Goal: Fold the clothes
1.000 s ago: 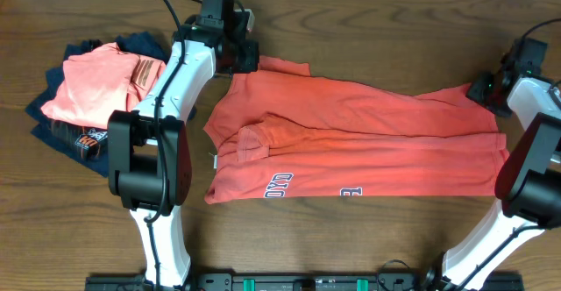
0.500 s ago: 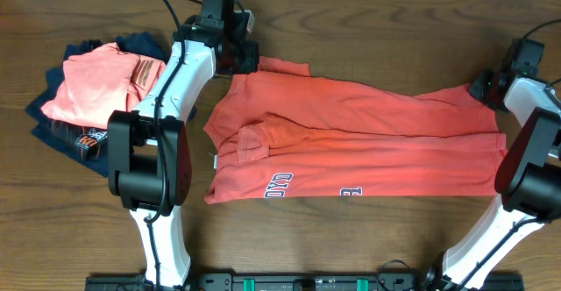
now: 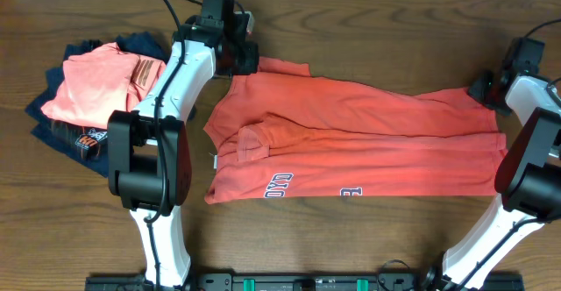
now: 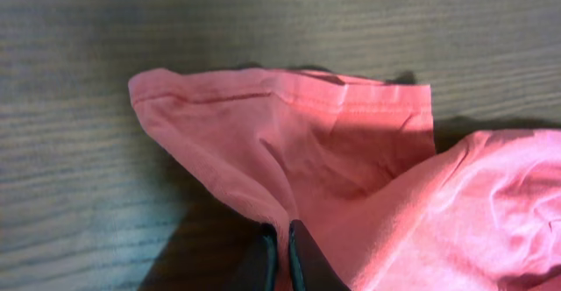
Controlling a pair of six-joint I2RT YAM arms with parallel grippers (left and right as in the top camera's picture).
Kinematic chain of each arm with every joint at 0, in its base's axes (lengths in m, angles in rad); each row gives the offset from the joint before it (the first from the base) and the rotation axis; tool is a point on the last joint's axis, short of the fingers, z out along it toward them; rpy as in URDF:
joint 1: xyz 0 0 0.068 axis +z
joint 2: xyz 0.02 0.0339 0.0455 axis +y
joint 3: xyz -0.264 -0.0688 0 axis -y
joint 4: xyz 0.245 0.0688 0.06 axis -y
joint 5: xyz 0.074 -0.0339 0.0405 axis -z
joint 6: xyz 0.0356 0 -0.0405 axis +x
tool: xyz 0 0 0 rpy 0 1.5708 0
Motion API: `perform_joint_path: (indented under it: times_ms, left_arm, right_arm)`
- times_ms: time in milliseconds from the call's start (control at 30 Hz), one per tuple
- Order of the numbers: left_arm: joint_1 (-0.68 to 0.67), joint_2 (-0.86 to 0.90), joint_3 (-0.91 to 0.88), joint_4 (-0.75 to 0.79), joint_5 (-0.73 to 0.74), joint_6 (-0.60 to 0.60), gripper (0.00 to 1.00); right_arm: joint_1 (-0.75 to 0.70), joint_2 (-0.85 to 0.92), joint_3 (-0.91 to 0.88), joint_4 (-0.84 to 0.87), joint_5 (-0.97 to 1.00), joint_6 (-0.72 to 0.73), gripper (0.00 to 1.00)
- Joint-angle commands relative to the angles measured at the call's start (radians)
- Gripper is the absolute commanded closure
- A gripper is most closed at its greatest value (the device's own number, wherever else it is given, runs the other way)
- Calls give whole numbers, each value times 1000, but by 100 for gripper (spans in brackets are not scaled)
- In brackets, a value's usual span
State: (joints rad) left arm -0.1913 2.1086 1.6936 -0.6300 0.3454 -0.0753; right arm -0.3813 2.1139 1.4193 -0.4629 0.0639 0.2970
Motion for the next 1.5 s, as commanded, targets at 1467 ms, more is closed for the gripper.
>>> perform_joint_path:
  times_ms: [1467]
  left_arm:
    - [-78, -177, -222, -877, 8, -8, 83]
  right_arm:
    - [-227, -249, 45, -742, 226, -55, 77]
